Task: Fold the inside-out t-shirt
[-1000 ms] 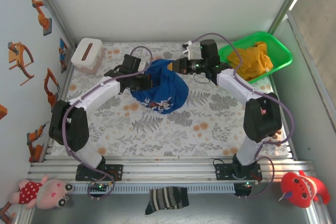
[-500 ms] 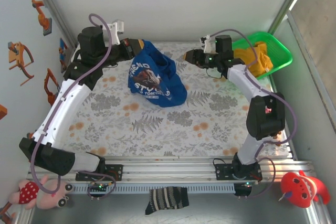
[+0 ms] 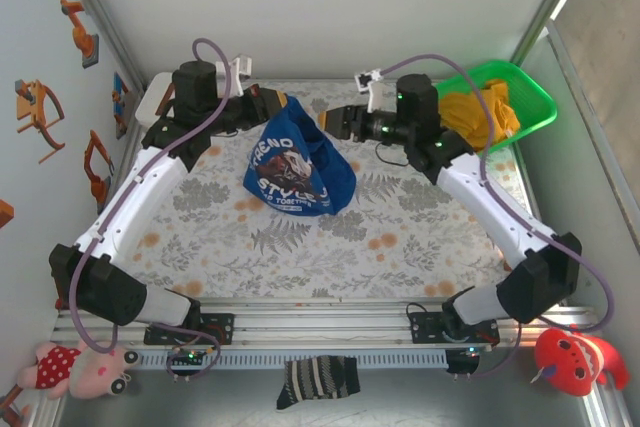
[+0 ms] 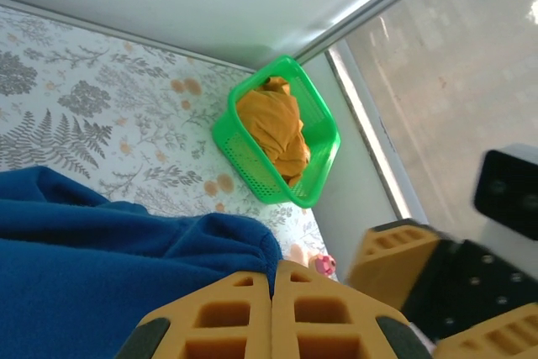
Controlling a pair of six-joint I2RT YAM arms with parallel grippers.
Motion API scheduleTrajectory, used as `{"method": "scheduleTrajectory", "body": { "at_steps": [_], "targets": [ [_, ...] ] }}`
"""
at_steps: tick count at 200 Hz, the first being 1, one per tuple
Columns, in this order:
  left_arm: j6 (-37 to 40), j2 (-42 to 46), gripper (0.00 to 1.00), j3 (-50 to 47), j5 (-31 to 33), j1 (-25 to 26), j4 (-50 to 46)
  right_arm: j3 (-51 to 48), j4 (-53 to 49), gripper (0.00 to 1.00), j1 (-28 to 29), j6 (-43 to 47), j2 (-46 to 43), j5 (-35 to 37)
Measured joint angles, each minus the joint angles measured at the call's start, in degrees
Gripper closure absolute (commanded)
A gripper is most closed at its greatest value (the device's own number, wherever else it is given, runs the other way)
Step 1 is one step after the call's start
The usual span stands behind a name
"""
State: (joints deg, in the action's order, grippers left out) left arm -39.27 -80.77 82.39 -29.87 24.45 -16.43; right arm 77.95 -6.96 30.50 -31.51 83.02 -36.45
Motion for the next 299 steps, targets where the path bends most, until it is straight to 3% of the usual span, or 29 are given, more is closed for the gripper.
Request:
{"method": "scheduleTrajectory", "body": {
  "at_steps": [64, 73, 86, 94, 105, 121, 127, 154, 168, 182, 210, 242, 265, 299],
  "targets": [
    [-2.56, -0.04, 1.00, 0.76, 0.44, 2.03, 0.24, 5.70, 0.68, 0.42, 5.01, 1.53, 12.11, 4.02],
    [-2.84, -0.11, 1.00, 0.92, 0.61, 2.58, 0.26, 5.95, 1.62, 0.53, 5.46, 1.33, 13.14, 4.24],
    [-3.21, -0.35, 1.00, 0.98, 0.98, 3.48, 0.26, 5.86, 2.56, 0.79, 5.97, 0.94, 14.08, 4.46],
    [-3.52, -0.63, 1.00, 0.98, 1.20, 4.17, 0.33, 5.27, 3.45, 1.00, 6.14, 0.59, 14.16, 4.48],
    [-3.93, -1.29, 0.96, 0.98, 1.44, 5.29, 0.55, 3.23, 5.16, 1.00, 6.19, 0.22, 13.44, 4.83],
    [-4.17, -2.58, 0.58, 0.94, 1.53, 7.08, 0.79, -2.91, 7.32, 1.00, 6.16, -0.61, 10.43, 5.70],
    [-4.39, -3.06, 0.48, 0.72, 1.36, 7.82, 1.38, -5.84, 7.63, 1.00, 6.16, -0.90, 8.83, 6.32],
    [-4.79, -3.04, 0.25, -2.12, 1.40, 9.75, 3.37, -20.44, 5.44, 0.99, 6.19, -2.97, 1.05, 9.70],
    [-4.09, -2.38, 0.22, -3.89, 2.49, 9.35, 3.17, -28.13, 2.73, 0.64, 6.16, -4.90, -2.89, 11.80],
    [-3.26, -1.84, 0.21, -5.22, 3.74, 8.35, 2.36, -33.73, -1.25, 0.53, 6.16, -6.51, -5.97, 14.10],
    [-0.72, -1.62, 0.20, -7.30, 7.93, 5.49, -1.88, -37.81, -10.80, 0.49, 6.19, -8.90, -12.68, 18.93],
    [1.84, -4.98, 0.19, -7.98, 11.96, 3.58, -6.97, -31.67, -18.64, 0.49, 6.19, -7.63, -15.52, 24.52],
    [3.72, -10.54, 0.19, -7.72, 13.53, 4.46, -9.01, -22.56, -20.65, 0.49, 6.16, -4.07, -9.64, 28.35],
    [6.03, -17.51, 0.19, -7.08, 15.91, 6.69, -11.89, -9.49, -19.82, 0.48, 5.18, 2.40, 6.47, 30.10]
  ]
}}
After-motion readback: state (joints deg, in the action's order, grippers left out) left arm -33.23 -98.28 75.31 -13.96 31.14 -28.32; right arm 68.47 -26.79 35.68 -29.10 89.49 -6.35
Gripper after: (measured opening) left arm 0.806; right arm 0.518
